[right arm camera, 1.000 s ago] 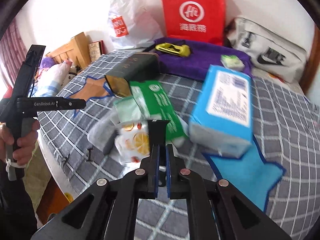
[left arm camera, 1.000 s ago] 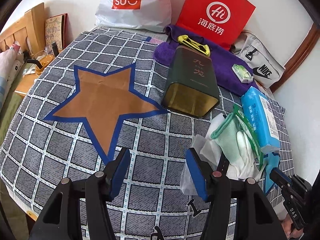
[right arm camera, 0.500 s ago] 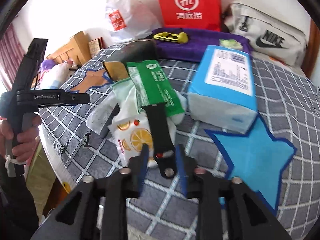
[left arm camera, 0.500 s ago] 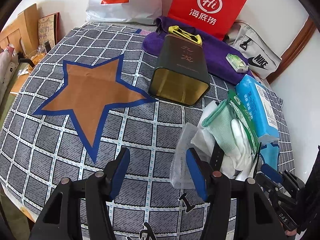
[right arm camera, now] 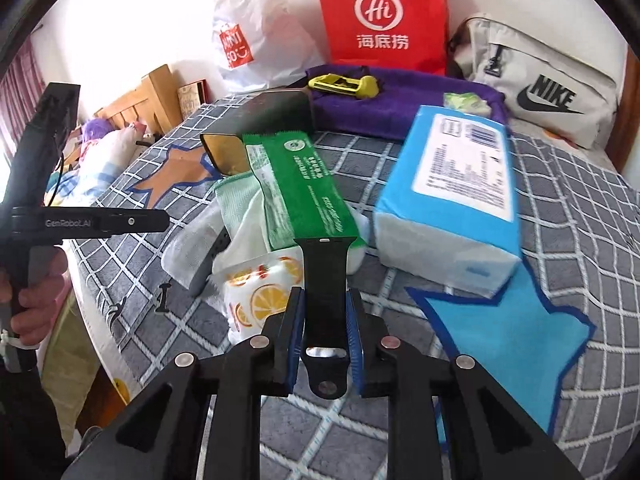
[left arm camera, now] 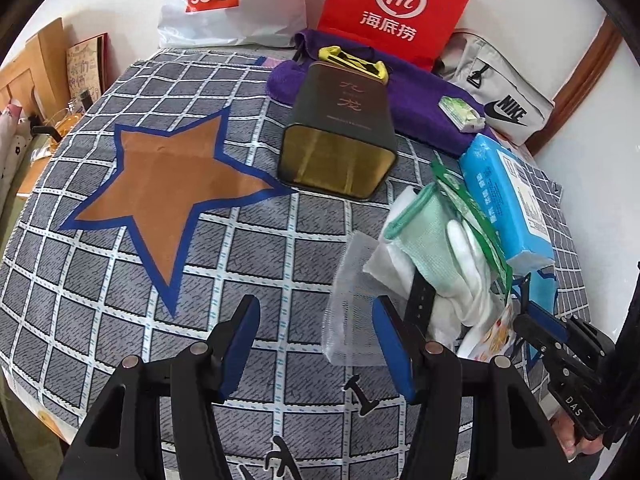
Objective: Organize soft objects
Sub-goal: 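Grasp and lift the black strap with the right tool while the left tool reaches the clear plastic bag, then grasp the clear plastic bag with the left tool and lift it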
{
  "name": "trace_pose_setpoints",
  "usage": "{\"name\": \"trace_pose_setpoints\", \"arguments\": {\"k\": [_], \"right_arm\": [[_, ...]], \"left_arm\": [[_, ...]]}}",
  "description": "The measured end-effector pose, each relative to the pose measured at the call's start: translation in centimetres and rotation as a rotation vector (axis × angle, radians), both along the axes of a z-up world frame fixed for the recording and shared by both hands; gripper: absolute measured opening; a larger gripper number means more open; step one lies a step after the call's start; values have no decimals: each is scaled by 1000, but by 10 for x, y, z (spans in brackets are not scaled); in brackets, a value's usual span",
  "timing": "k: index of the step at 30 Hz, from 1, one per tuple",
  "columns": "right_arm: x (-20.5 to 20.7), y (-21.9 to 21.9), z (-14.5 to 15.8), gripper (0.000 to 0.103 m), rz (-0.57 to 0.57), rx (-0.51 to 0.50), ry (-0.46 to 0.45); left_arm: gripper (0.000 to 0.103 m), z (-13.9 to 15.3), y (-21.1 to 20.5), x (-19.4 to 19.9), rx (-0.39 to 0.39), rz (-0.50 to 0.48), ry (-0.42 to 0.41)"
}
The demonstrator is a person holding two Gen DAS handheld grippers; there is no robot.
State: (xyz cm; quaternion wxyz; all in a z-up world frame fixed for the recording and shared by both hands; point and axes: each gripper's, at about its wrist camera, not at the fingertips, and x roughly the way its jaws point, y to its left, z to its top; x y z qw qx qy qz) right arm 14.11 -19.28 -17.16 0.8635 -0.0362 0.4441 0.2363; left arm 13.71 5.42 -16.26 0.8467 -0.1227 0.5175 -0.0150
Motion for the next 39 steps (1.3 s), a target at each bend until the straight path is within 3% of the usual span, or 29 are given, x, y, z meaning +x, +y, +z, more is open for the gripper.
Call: {"name": "trace_pose_setpoints", "arguments": {"k": [7,14,18,20,22,24,27,32,39], "right_arm": [[-14,-34,9,20,-85,10,-5],[-14,-55,-10,20,-150,-24,33],[-12,-57,-22,20,-165,-44,52],[-10,-57,-28,20,-166,-51,62],[-10,-56,-29,21,-167,-52,57],[-9,-55,-30,21,-161,-59,56],[-8,-50,-31,22,-149,-87,41],[-7,-47,-30,21,-140,-110,25],[-11,-46,-13,20,-153,-75,13]], "left_arm": [[56,-7,-12,2,13,-40,16],[56,-21,-21,9,41,-55,22],[56,-25,-38,13,131,-99,3],[50,-26,-44,13,171,-116,-9],[31,-25,-47,12,197,-124,-23],[18,-24,-46,12,169,-142,-29],[12,-23,-43,10,153,-136,-36],[11,-17,-26,3,61,-110,-35],[10,9,-6,-12,54,-70,-84]]}}
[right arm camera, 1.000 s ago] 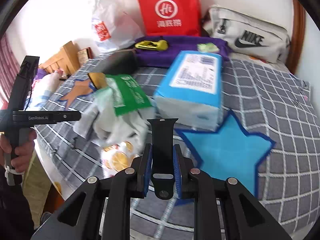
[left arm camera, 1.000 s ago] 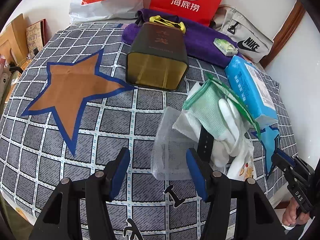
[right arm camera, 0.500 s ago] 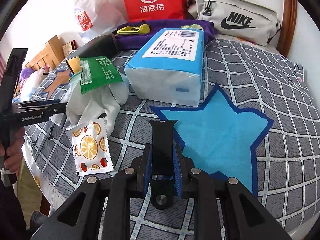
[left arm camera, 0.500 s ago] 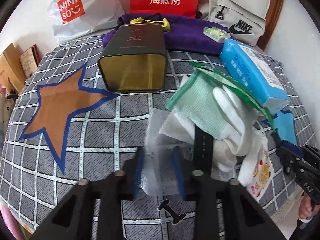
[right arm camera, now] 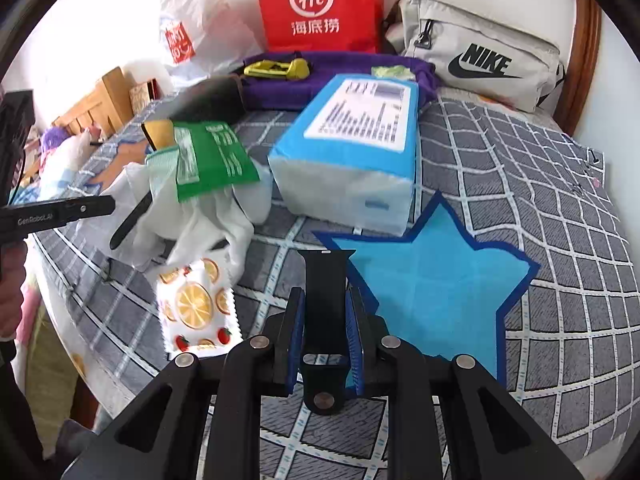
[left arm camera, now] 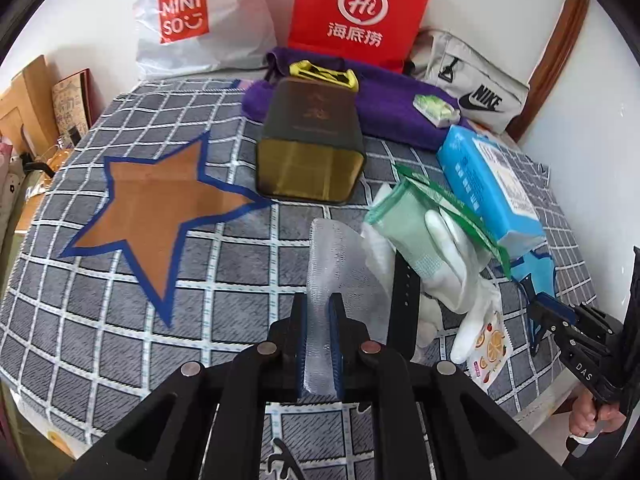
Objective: Organize soft objects
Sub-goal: 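Grasp the clear plastic bag with the left tool and lift it, then carry the clear bag with the left tool while the right tool carries the black strap toward the purple towel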
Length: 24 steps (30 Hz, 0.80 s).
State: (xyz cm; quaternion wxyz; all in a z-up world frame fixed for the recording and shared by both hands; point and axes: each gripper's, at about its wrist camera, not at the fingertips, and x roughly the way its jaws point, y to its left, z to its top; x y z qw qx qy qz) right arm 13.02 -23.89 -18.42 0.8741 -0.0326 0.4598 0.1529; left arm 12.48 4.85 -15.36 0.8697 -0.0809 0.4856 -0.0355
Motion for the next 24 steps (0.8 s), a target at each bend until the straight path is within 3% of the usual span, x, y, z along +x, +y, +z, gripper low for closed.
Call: {"name": "trace_pose_setpoints", "arguments": {"k": [8,24], "right_arm": [[-6,2,24,20,-13,12,-24],[-2,-10,72,20,-68,45,-75]], "left_arm": [[10,28,30,-15,-10,76,-55],[10,82,50,-13,-43,129,-150]]}}
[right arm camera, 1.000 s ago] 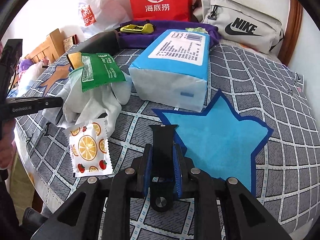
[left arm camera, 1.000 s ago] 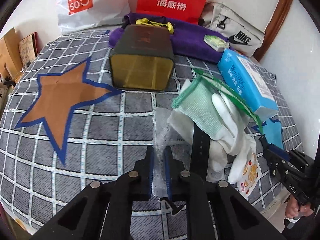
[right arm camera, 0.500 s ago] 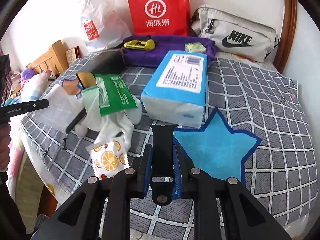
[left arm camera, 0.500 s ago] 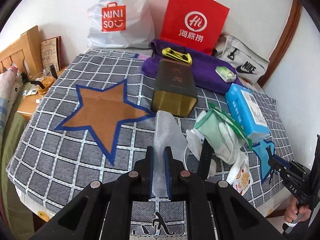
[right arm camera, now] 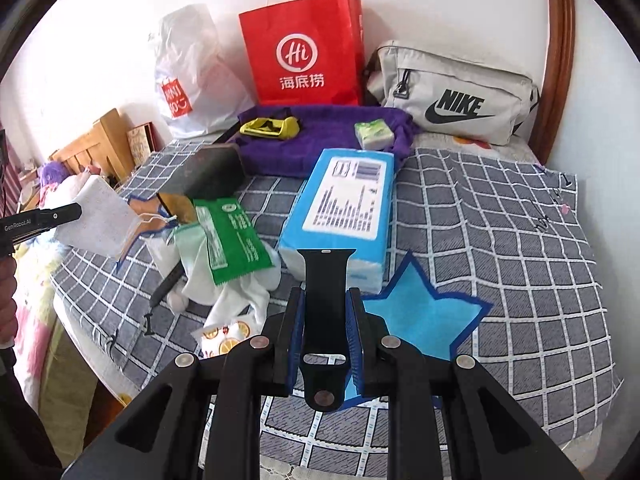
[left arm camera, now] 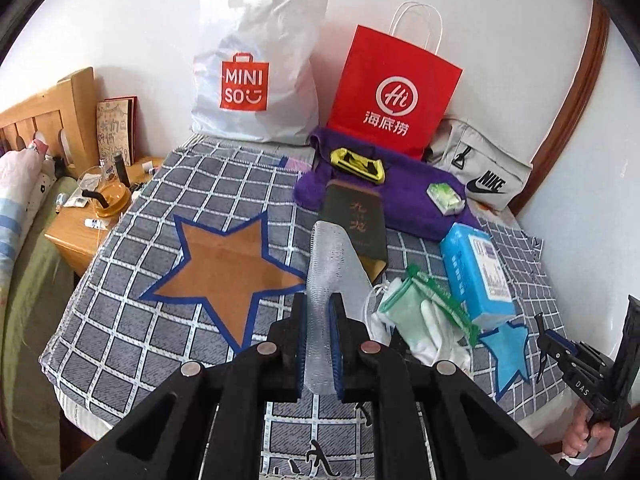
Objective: Organize soft objects
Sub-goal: 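Carry the clear bag with the left tool while the right tool carries the black strap toward the purple towel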
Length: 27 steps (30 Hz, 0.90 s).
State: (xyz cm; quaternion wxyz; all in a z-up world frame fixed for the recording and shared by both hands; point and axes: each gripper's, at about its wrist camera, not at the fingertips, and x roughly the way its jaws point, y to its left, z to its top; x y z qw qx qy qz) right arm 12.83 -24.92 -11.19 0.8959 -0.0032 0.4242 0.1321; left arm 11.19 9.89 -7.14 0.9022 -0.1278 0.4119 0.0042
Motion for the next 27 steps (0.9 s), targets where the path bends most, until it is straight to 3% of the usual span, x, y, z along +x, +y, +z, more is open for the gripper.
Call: {"name": "trace_pose_setpoints", "arguments": {"k": [13,27], "right_arm": [[27,0,34,21,1,14,-45],[84,3,49,20,9,7,-83]], "left_arm": [[10,30,-16,40,-19,-29,-47],[10,35,-33,103,-19,-63,-52]]}}
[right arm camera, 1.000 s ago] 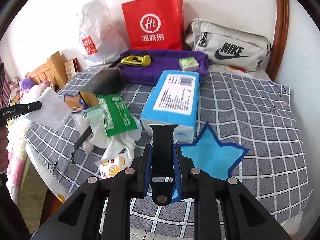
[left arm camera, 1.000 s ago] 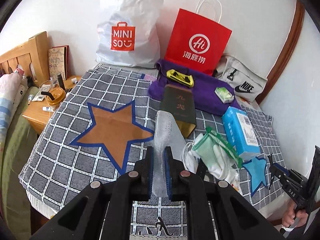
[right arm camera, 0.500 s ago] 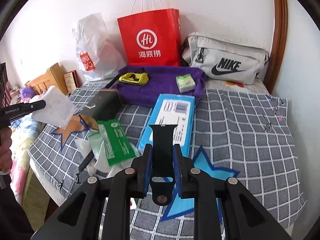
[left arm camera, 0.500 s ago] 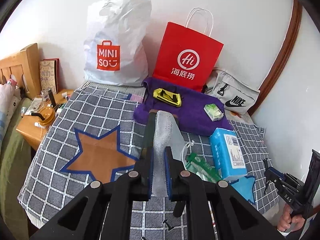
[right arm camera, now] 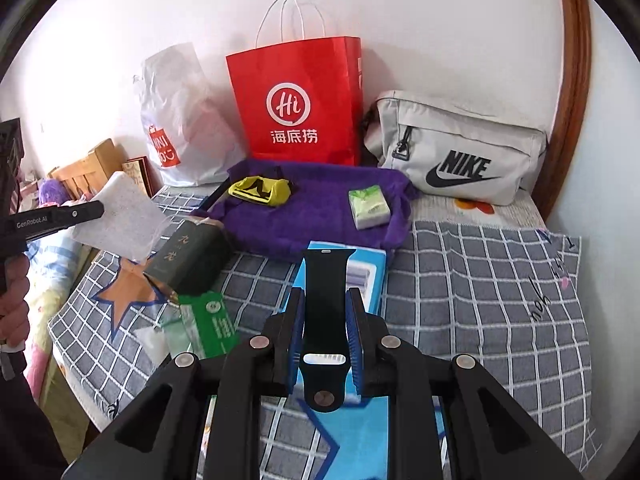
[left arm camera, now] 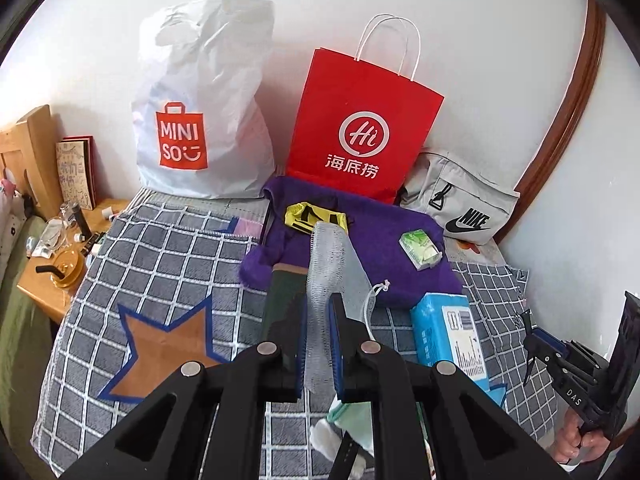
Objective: Organize soft objects
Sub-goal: 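Carry the clear bag with the left tool while the right tool carries the black strap toward the purple towel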
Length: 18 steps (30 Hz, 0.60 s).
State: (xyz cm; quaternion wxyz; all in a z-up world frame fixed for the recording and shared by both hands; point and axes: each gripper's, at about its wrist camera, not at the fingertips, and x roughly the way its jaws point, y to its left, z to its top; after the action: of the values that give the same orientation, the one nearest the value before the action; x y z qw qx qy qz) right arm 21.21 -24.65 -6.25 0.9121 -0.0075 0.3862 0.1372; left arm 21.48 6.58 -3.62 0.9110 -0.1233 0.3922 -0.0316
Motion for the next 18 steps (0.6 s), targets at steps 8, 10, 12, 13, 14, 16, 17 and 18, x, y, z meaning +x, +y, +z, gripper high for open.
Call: {"name": "trace_pose_setpoints", "arguments": {"k": [8,10,12,13,14,16,17,18], "right_arm": [[43,4,-4,20,-6,-29,-12],[55,4,-6,20,-4,-24,-11],[66,4,-7,20,-2,-25,-12],[71,5,-8,20,-2,-28,-12],[78,5,-9,20,-2,-30,-13],[89,6,-11,20,3,-30,-16],[94,6,-11,20,4,-32,-18],[101,7,-12,20,6,-34,-19]], "left_arm": [[10,-9,-4,38,3,-15,18],[10,-12,-3,47,-3,-15,25],[10,-12,-3,56,-5,-19,25],[10,-12,-3,61,2,-20,24],[10,-12,-3,66,7,-22,23],[10,-13,-4,74,12,-26,24],[10,-14,-5,81,14,-28,26],[10,-15,-5,85,15,-28,28]]}}
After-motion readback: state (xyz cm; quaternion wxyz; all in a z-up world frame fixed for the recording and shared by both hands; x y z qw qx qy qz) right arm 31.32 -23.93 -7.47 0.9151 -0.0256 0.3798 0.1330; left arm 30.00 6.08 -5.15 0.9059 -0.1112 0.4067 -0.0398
